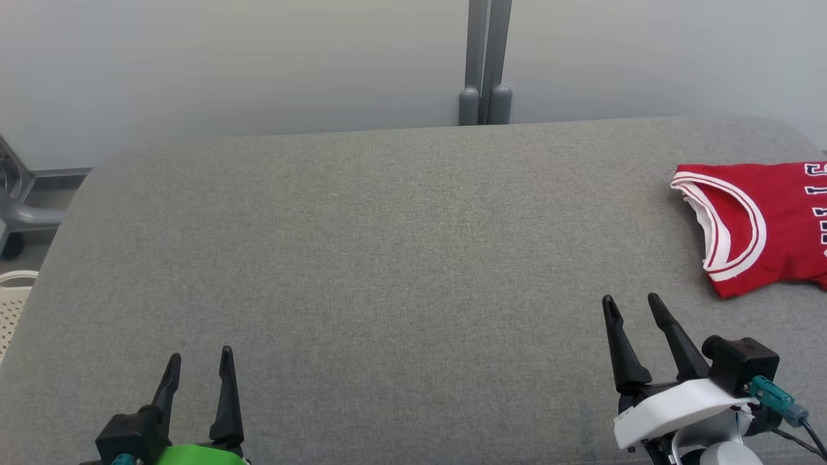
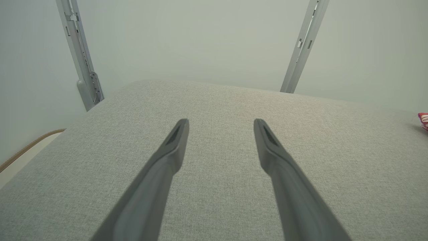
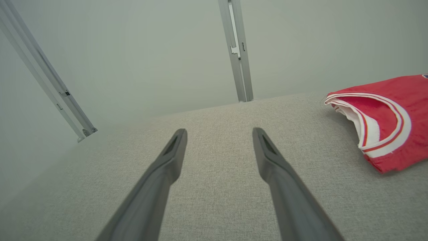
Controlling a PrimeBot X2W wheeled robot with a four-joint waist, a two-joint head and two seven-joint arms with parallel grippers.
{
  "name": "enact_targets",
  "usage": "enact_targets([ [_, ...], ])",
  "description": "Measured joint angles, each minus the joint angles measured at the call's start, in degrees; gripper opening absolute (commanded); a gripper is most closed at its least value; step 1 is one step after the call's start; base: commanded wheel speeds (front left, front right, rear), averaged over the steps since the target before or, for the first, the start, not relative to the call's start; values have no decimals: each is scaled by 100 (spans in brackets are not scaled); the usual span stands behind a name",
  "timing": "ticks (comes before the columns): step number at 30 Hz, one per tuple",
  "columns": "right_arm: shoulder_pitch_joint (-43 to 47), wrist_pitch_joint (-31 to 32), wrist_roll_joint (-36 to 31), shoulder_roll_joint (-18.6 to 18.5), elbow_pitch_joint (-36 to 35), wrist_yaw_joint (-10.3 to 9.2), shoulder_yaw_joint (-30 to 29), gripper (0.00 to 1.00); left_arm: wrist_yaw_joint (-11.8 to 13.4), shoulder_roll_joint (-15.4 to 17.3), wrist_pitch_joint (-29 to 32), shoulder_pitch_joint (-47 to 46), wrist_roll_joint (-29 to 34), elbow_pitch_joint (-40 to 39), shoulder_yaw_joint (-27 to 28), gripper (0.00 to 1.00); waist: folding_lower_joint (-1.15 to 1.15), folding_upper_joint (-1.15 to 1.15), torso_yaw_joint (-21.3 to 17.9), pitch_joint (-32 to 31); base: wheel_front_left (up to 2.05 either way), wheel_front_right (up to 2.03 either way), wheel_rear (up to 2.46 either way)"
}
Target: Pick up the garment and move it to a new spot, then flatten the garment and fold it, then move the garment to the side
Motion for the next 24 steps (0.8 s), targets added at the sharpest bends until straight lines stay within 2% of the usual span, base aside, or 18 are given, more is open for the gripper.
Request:
enact_targets([
  [8,54,9,0,0,-4,0,20,100,10,44,1,1,105,-15,-90,100,0,0,-7,-20,0,0,0],
  [9,57,10,0,1,-1,0,21,0,10,46,1,1,105,-13,-103,0,0,0,-8,-18,0,0,0],
  [15,211,19,47,34,289,0,25,0,4,-118,36,20,78,258,-188,0,0,0,-9,-17,0,0,0],
  [24,190,191,971,8,385,0,-80,0,-207,-265,240,-12,-675,387,9,0,0,0,-18,3,0,0,0],
])
